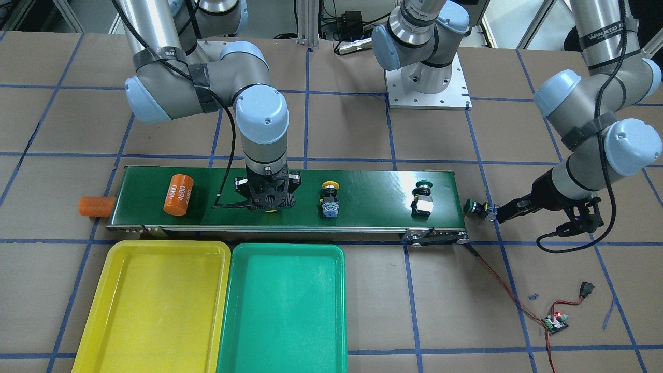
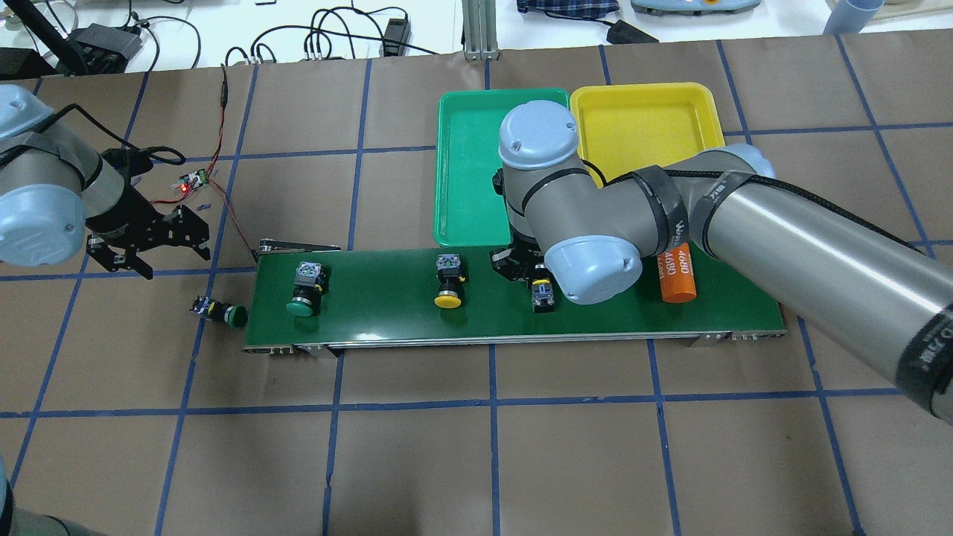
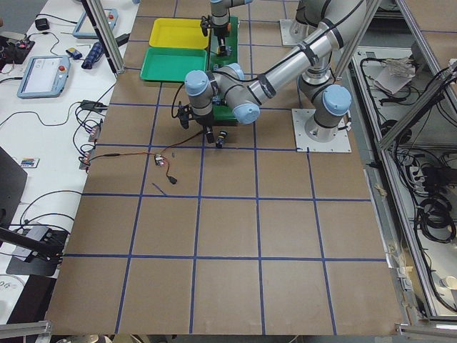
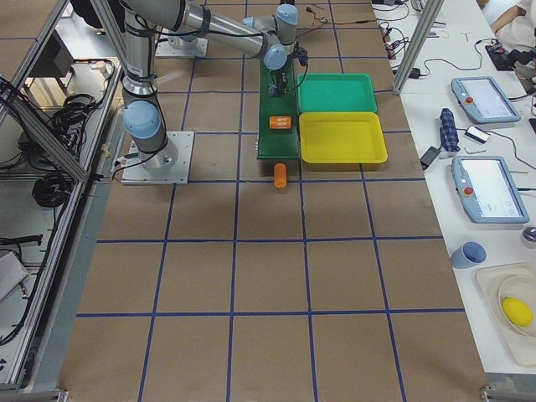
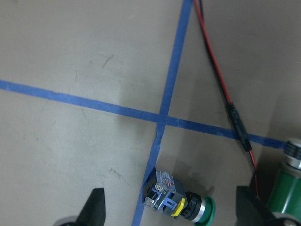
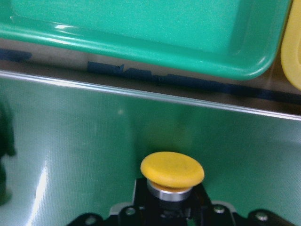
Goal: Sort buttons by color to trays
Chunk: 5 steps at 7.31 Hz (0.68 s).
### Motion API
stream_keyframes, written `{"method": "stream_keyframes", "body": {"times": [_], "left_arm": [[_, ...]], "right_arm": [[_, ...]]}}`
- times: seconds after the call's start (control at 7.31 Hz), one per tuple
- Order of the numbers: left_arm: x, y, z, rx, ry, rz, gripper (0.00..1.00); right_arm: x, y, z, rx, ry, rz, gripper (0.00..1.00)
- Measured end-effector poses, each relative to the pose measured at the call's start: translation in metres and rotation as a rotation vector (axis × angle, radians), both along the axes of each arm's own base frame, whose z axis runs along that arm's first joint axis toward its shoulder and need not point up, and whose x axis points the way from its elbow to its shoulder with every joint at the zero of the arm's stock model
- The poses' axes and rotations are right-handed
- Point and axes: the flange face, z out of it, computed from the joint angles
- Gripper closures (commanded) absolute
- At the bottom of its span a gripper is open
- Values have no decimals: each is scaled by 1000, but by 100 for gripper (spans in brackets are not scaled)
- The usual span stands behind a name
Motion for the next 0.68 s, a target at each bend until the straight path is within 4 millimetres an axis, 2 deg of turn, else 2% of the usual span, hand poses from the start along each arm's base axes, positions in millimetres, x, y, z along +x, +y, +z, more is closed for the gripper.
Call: {"method": "stream_keyframes", "body": {"times": [0.27,0.41,0.55,0.68], "left_arm": [[-2,6,-31,56,7,122,4],[-4,11,-42,83,10,142,4],[-6,17,-51,103,15,151,5],[-8,20,-58,118,19,156,26]], "right_arm": [[-14,-14,7,-15,-6,-9,100],[-26,-28,20,-40,-6,-7,100],[-42,-48,41,-69,0,7,100],[-63,-71,64,-88,5,34,100]]}}
